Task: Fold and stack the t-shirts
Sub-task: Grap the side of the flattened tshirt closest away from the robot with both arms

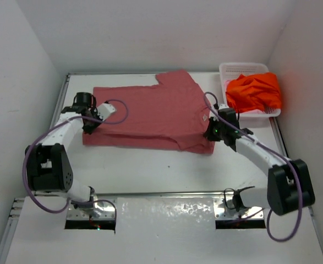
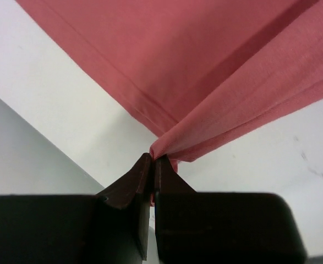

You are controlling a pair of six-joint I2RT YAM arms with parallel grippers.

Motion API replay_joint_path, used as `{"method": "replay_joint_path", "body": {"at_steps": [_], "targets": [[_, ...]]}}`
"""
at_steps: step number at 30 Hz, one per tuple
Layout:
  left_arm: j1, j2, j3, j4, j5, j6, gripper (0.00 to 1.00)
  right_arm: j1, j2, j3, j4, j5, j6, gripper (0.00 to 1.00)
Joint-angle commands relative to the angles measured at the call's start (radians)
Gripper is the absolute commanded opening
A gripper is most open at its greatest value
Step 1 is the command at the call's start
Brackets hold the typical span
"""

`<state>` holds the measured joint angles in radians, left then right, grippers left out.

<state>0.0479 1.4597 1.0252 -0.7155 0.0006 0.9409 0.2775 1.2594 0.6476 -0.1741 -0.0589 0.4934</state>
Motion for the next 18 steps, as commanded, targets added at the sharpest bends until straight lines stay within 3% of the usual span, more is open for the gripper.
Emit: {"method": "replay_joint_path", "body": {"at_steps": [1, 6, 18], "targets": [[0.017, 0.082, 0.065, 0.096, -0.013, -0.05, 0.0, -0.023, 0.104, 0.098, 0.129, -0.022, -0.05, 0.0], [0.03, 0.177, 0.136, 0.117, -0.013, -0.079, 0.0, -0.031, 0.305, 0.257, 0.117, -0.042, -0.088, 0.0], [0.029, 0.337, 0.207, 0.16, -0.045, -0.123, 0.0, -0.04, 0.514, 0.472, 0.006, -0.029, -0.231, 0.0]]}}
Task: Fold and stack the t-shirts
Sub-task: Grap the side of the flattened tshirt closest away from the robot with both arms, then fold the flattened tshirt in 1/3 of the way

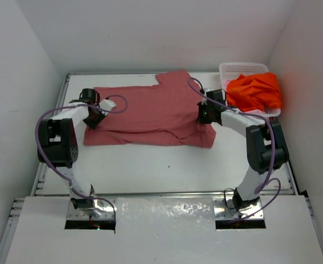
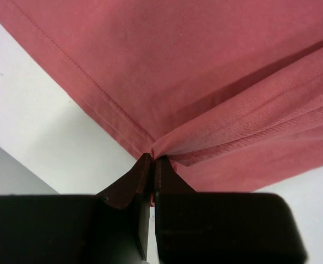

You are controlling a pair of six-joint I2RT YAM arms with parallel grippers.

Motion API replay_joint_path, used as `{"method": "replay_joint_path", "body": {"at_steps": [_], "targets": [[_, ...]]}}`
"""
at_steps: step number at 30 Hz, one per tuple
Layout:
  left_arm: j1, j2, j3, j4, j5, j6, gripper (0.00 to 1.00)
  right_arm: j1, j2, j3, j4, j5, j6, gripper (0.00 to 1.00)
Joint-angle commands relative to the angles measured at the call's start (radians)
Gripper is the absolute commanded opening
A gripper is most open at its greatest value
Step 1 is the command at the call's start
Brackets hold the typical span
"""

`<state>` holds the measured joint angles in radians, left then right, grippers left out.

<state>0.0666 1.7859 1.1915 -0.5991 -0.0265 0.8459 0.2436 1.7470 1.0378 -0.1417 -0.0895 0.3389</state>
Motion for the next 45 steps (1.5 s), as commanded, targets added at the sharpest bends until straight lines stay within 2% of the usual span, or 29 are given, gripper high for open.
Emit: {"method": "replay_joint_path", "body": {"at_steps": [1, 4, 6, 9, 11, 13, 17, 20, 21, 26, 28, 30, 31, 32, 34, 35, 39, 42, 45], "targets": [[0.01, 0.024, 0.042, 0.047, -0.019, -0.03, 0.0, -0.006, 0.04, 0.094, -0.041, 0.01, -0.086, 0.0], [0.01, 0.05, 0.056, 0.061, -0.02, -0.047, 0.0, -0.006, 0.078, 0.131, -0.073, 0.043, -0.116, 0.0], [0.012, 0.064, 0.068, 0.074, -0.023, -0.065, 0.04, -0.007, 0.094, 0.152, -0.085, 0.065, -0.133, 0.0], [0.01, 0.063, 0.075, 0.094, -0.026, -0.083, 0.21, -0.009, 0.109, 0.175, -0.099, 0.088, -0.147, 0.0], [0.01, 0.058, 0.079, 0.116, -0.044, -0.11, 0.42, -0.01, 0.117, 0.188, -0.113, 0.088, -0.149, 0.0], [0.015, 0.047, 0.083, 0.136, -0.09, -0.137, 0.54, -0.013, 0.121, 0.192, -0.111, 0.088, -0.149, 0.0], [0.056, 0.024, 0.097, 0.229, -0.179, -0.183, 0.58, -0.013, 0.141, 0.218, -0.114, 0.07, -0.143, 0.0], [0.116, 0.015, 0.158, 0.21, -0.173, -0.209, 0.58, -0.013, 0.152, 0.232, -0.113, 0.068, -0.14, 0.0], [0.119, 0.01, 0.172, 0.184, -0.143, -0.203, 0.58, -0.013, 0.16, 0.238, -0.114, 0.069, -0.14, 0.0], [0.119, -0.06, 0.148, -0.037, 0.198, -0.186, 0.56, -0.013, 0.2, 0.306, -0.134, 0.108, -0.094, 0.0], [0.119, -0.069, 0.117, -0.059, 0.192, -0.214, 0.56, -0.012, 0.218, 0.33, -0.142, 0.135, -0.081, 0.0], [0.125, -0.071, 0.07, -0.059, 0.163, -0.251, 0.57, -0.013, 0.239, 0.352, -0.166, 0.143, -0.084, 0.08], [0.13, -0.069, 0.056, -0.06, 0.157, -0.26, 0.58, -0.013, 0.262, 0.366, -0.182, 0.143, -0.09, 0.17], [0.142, -0.063, 0.034, -0.068, 0.152, -0.268, 0.58, -0.013, 0.272, 0.398, -0.2, 0.145, -0.098, 0.44], [0.154, -0.059, 0.016, -0.083, 0.129, -0.287, 0.61, -0.013, 0.284, 0.439, -0.28, 0.155, -0.129, 0.55], [0.163, -0.059, 0.007, -0.088, 0.128, -0.294, 0.62, -0.013, 0.276, 0.47, -0.324, 0.177, -0.142, 0.64], [0.167, -0.069, -0.055, -0.094, 0.148, -0.336, 0.65, -0.007, 0.151, 0.438, -0.36, 0.223, -0.192, 0.68], [0.167, -0.077, -0.079, -0.08, 0.151, -0.353, 0.67, -0.009, 0.011, 0.306, -0.369, 0.228, -0.166, 0.68], [0.168, -0.072, -0.11, -0.059, 0.16, -0.36, 0.69, -0.012, -0.072, 0.147, -0.397, 0.189, -0.127, 0.58]]}}
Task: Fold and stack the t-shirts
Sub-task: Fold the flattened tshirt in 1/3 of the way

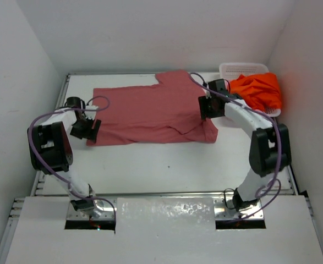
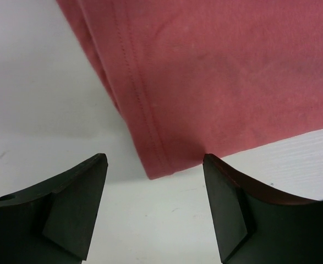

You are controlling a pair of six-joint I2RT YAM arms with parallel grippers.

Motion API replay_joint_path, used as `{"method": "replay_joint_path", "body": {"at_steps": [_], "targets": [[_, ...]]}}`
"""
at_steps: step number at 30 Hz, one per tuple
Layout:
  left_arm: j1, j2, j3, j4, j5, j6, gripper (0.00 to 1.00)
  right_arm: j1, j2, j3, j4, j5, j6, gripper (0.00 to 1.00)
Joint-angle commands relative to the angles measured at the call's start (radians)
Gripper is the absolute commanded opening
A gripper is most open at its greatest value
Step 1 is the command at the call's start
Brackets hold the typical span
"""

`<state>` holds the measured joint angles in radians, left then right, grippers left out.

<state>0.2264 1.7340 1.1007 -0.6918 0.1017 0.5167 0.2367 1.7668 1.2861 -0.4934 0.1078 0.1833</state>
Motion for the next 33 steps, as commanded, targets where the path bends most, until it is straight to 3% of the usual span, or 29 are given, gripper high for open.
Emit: {"method": "replay_joint_path", "body": {"at_steps": [1, 7, 10, 13, 16, 17, 18, 20, 22, 26, 29, 33], "targets": [[0.008, -0.005, -0.019, 0.037, 0.033, -0.032, 0.69, -0.008, -0.105, -0.132, -0.047, -0.023, 0.034, 0.54], [0.008, 0.051, -0.006, 0.066, 0.041, -0.05, 0.69, -0.071, -0.171, -0.381, 0.139, -0.19, 0.145, 0.59], [0.007, 0.084, 0.011, 0.06, 0.078, -0.055, 0.66, -0.158, -0.147, -0.444, 0.277, -0.296, 0.218, 0.63], [0.008, 0.099, 0.013, 0.037, 0.116, -0.044, 0.58, -0.163, -0.106, -0.447, 0.322, -0.296, 0.232, 0.63], [0.008, 0.085, -0.018, 0.032, 0.116, -0.023, 0.39, -0.162, -0.092, -0.459, 0.3, -0.286, 0.242, 0.6], [0.01, 0.082, -0.025, 0.037, 0.124, -0.017, 0.23, -0.163, -0.092, -0.467, 0.302, -0.263, 0.245, 0.59], [0.01, 0.081, -0.036, 0.044, 0.128, -0.015, 0.16, -0.162, -0.095, -0.482, 0.308, -0.255, 0.245, 0.55], [0.01, 0.09, -0.035, 0.049, 0.147, -0.014, 0.0, -0.168, -0.096, -0.498, 0.344, -0.231, 0.254, 0.39], [0.01, 0.104, -0.029, 0.051, 0.151, -0.007, 0.0, -0.187, -0.09, -0.516, 0.383, -0.235, 0.272, 0.22], [0.014, 0.096, -0.022, 0.064, 0.069, 0.032, 0.0, -0.215, -0.072, -0.527, 0.467, -0.306, 0.334, 0.01], [0.027, 0.067, -0.021, 0.074, -0.037, 0.092, 0.0, -0.218, -0.11, -0.551, 0.445, -0.274, 0.308, 0.0], [0.033, 0.022, -0.009, 0.011, -0.065, 0.161, 0.0, -0.217, -0.204, -0.577, 0.325, -0.298, 0.249, 0.0]]}}
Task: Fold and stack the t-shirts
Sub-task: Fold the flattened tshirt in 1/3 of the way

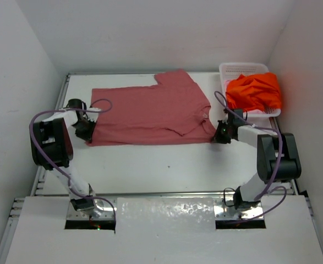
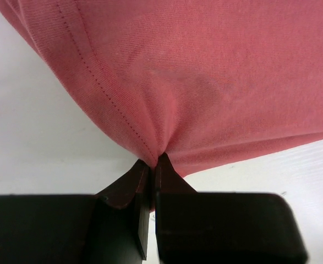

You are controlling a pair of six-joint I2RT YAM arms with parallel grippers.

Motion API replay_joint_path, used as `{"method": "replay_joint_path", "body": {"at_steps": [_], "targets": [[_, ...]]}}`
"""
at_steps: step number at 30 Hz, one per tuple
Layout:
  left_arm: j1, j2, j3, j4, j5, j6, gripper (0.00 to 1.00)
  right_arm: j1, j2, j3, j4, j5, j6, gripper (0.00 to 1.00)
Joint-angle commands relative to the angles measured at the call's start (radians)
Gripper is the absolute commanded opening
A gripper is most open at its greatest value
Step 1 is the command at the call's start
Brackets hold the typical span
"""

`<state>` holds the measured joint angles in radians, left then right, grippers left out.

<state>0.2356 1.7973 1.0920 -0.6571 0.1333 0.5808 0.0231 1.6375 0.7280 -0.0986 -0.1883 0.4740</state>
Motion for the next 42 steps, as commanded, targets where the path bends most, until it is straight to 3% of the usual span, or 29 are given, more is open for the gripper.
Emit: {"method": "replay_joint_path", "body": {"at_steps": [1, 7, 11, 13, 14, 15, 17, 18, 19, 22, 26, 27, 28, 31, 33, 35, 36, 37, 38, 40, 42], "targets": [[0.024, -0.047, 0.002, -0.039, -0.093, 0.118, 0.0, -0.003, -0.091, -0.028, -0.12, -0.016, -0.052, 0.0], [0.024, -0.099, -0.049, -0.105, -0.216, 0.212, 0.0, -0.003, -0.243, -0.107, -0.358, -0.037, -0.116, 0.0], [0.024, -0.093, -0.069, -0.137, -0.178, 0.232, 0.0, 0.004, -0.306, -0.215, -0.38, -0.086, -0.084, 0.0], [0.024, -0.09, -0.066, -0.148, -0.147, 0.226, 0.13, 0.008, -0.338, -0.248, -0.377, -0.082, -0.077, 0.06], [0.024, -0.085, -0.058, -0.151, -0.143, 0.225, 0.23, 0.009, -0.346, -0.259, -0.386, -0.074, -0.083, 0.2], [0.024, -0.082, -0.049, -0.151, -0.139, 0.22, 0.41, 0.009, -0.35, -0.257, -0.404, -0.071, -0.095, 0.24], [0.025, -0.069, -0.015, -0.17, -0.146, 0.218, 0.6, 0.006, -0.347, -0.214, -0.438, -0.039, -0.118, 0.43], [0.024, -0.064, 0.04, -0.182, -0.153, 0.212, 0.75, 0.006, -0.344, -0.19, -0.485, -0.022, -0.147, 0.49], [0.025, -0.056, 0.074, -0.203, -0.185, 0.206, 0.98, 0.003, -0.335, -0.129, -0.515, 0.001, -0.164, 0.59], [0.025, -0.049, 0.225, -0.236, -0.272, 0.186, 0.99, -0.015, -0.321, 0.015, -0.637, 0.126, -0.216, 0.64], [0.025, -0.042, 0.471, -0.3, -0.304, 0.162, 0.99, -0.02, -0.335, 0.177, -0.725, 0.158, -0.241, 0.64], [0.024, -0.041, 0.517, -0.317, -0.291, 0.166, 0.96, -0.02, -0.338, 0.201, -0.734, 0.155, -0.242, 0.62], [0.024, -0.047, 0.575, -0.338, -0.243, 0.18, 0.93, -0.02, -0.343, 0.233, -0.725, 0.139, -0.244, 0.53], [0.013, -0.062, 0.556, -0.369, -0.077, 0.264, 0.58, -0.017, -0.352, 0.202, -0.583, -0.015, -0.213, 0.43], [-0.025, -0.058, 0.539, -0.441, 0.032, 0.306, 0.54, -0.011, -0.309, 0.191, -0.512, -0.074, -0.167, 0.43], [-0.148, -0.113, 0.44, -0.42, 0.095, 0.324, 0.6, 0.012, -0.266, 0.197, -0.486, -0.085, -0.149, 0.48], [-0.212, -0.152, 0.38, -0.316, 0.142, 0.344, 0.63, 0.017, -0.23, 0.195, -0.437, -0.098, -0.126, 0.52], [-0.378, -0.238, 0.317, -0.247, 0.158, 0.362, 0.65, 0.017, -0.21, 0.188, -0.414, -0.14, -0.109, 0.54], [-0.457, -0.262, 0.225, -0.183, 0.169, 0.372, 0.64, 0.018, -0.188, 0.192, -0.397, -0.148, -0.098, 0.54], [-0.656, -0.209, 0.218, -0.067, 0.184, 0.324, 0.55, 0.017, -0.122, 0.212, -0.4, -0.171, -0.092, 0.53], [-0.763, -0.158, 0.229, -0.01, 0.155, 0.341, 0.54, 0.017, -0.081, 0.221, -0.429, -0.175, -0.107, 0.52]]}}
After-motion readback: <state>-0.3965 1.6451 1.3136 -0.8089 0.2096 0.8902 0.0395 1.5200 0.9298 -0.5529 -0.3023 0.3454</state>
